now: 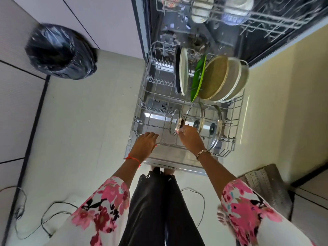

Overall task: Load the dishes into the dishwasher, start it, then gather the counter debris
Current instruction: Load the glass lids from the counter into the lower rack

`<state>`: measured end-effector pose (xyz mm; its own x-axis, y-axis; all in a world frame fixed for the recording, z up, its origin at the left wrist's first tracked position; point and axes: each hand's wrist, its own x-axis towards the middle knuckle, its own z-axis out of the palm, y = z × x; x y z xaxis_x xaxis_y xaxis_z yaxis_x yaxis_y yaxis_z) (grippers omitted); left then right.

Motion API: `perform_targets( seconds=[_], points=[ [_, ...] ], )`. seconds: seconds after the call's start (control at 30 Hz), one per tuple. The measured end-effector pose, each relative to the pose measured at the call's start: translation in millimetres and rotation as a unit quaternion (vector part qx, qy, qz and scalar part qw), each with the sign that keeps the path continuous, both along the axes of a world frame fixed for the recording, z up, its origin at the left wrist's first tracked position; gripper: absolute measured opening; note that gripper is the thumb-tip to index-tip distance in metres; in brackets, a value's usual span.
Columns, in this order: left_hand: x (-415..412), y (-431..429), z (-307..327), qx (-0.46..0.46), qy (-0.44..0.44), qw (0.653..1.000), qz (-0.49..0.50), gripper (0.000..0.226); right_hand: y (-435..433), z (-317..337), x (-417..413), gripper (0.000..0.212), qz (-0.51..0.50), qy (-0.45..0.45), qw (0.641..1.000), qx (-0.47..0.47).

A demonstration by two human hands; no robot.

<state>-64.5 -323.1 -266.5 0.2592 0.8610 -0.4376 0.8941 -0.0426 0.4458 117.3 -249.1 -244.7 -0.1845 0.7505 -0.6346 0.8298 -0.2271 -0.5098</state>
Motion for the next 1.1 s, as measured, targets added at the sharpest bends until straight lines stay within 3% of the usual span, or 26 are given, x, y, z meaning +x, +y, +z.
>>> perform_targets(
  seconds=[0.07, 0.13, 0.27, 0.37, 0.43, 0.53, 0.67, 0.73, 0.83, 0.9, 0.97, 1.1],
  points=[
    [4.1, -6.5, 13.8, -0.051, -0.019, 0.997, 0.056, 0.042, -16.1, 13.8, 7.1, 0.021, -0.04, 0.018, 0.999, 0.014],
    [14.1, -14.5, 20.4, -0.1, -0.063, 0.986, 0.114, 0.04, -36.6, 18.0, 19.8, 0.017, -0.145, 0.054, 0.987, -0.034],
    [35.2, -37.2, -3.9, -0.202, -0.213, 0.923, 0.25, 0.036, -84.4, -15.5, 55.3, 0.012, -0.378, 0.114, 0.903, -0.171],
    [44.6, -52.7, -45.5, -0.235, -0.24, 0.898, 0.286, 0.035, -114.4, -53.1, 76.2, 0.019, -0.478, 0.151, 0.844, -0.189],
    [48.5, -58.8, -72.6, -0.224, -0.262, 0.886, 0.311, 0.038, -123.5, -79.0, 81.0, 0.027, -0.5, 0.178, 0.83, -0.172],
    [55.9, -60.9, -109.5, -0.193, -0.301, 0.869, 0.341, 0.042, -124.4, -119.5, 80.4, 0.036, -0.497, 0.223, 0.83, -0.117],
    [70.0, -50.3, -130.8, -0.164, -0.342, 0.855, 0.354, 0.032, -119.6, -148.2, 80.5, 0.014, -0.517, 0.239, 0.822, -0.016],
    [75.1, -47.5, -135.8, -0.154, -0.345, 0.851, 0.366, 0.026, -116.8, -151.6, 82.2, 0.016, -0.524, 0.23, 0.82, 0.014],
    [80.4, -43.7, -142.7, -0.132, -0.341, 0.845, 0.391, 0.016, -111.7, -157.5, 84.5, 0.015, -0.494, 0.239, 0.836, -0.017],
    [81.8, -41.1, -146.3, -0.127, -0.33, 0.845, 0.402, 0.016, -107.4, -164.1, 88.1, 0.007, -0.457, 0.241, 0.856, -0.033],
    [80.7, -39.7, -148.4, -0.128, -0.32, 0.849, 0.4, 0.019, -103.8, -170.6, 91.1, 0.013, -0.421, 0.237, 0.875, -0.045],
    [77.1, -34.6, -150.2, -0.117, -0.295, 0.862, 0.396, 0.021, -98.6, -177.1, 90.3, 0.019, -0.414, 0.236, 0.877, -0.055]
  ],
)
